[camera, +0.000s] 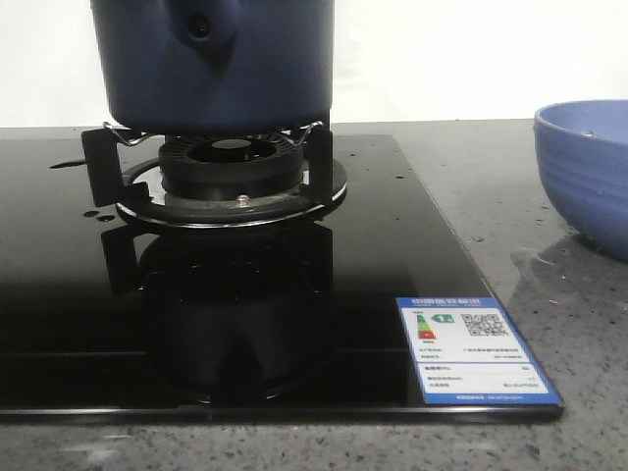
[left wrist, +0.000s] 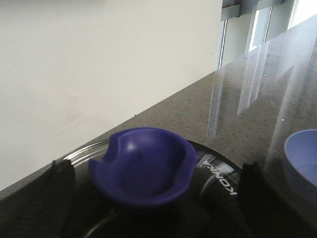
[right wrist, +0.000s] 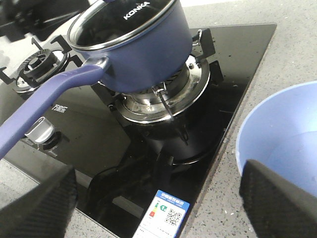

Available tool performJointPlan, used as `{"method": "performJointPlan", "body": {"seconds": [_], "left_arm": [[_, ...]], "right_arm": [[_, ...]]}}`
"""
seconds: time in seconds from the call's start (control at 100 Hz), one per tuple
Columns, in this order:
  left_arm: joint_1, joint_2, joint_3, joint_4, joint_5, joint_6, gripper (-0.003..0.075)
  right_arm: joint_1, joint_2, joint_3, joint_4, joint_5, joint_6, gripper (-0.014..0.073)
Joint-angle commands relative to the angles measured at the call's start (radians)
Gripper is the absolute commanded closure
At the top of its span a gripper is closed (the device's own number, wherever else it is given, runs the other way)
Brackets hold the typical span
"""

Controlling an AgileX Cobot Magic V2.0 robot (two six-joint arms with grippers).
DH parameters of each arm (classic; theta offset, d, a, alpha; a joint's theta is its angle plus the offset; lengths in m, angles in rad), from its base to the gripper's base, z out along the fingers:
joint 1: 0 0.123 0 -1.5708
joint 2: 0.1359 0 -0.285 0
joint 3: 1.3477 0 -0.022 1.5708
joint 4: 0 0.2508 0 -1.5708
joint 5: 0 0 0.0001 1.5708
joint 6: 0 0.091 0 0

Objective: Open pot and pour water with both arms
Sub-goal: 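Reach the right gripper to the light blue bowl and grasp its rim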

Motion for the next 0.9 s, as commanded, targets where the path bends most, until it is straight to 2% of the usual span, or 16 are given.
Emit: {"method": "performJointPlan", "body": {"seconds": [0.0, 0.49, 0.59, 0.81, 0.89], "left_arm": [[-0.009, 0.007, -0.061, -0.083, 0.04, 0.005, 0.0131], [-0.01, 0.098, -0.093, -0.088, 0.085, 0.005, 0.0146], [-0.01, 0.098, -0.093, -0.088, 0.124, 0.005, 0.0211], [-0.01, 0.098, -0.093, -0.088, 0.174, 0.005, 0.0425], [-0.01, 0.098, -0.093, -0.088, 0.184, 0.005, 0.0463]], "right_arm": [[0.001, 0.014, -0.035, 0.05, -0.033, -0.015, -0.0013], [0.001, 0.014, -0.035, 0.053, 0.0, -0.015, -0.0013], [0.001, 0.014, -0.035, 0.053, 0.0, -0.015, -0.0013], [0.001, 0.014, -0.035, 0.053, 0.0, -0.015, -0.0013], [0.001, 0.014, -0.035, 0.053, -0.002, -0.015, -0.0013]]}}
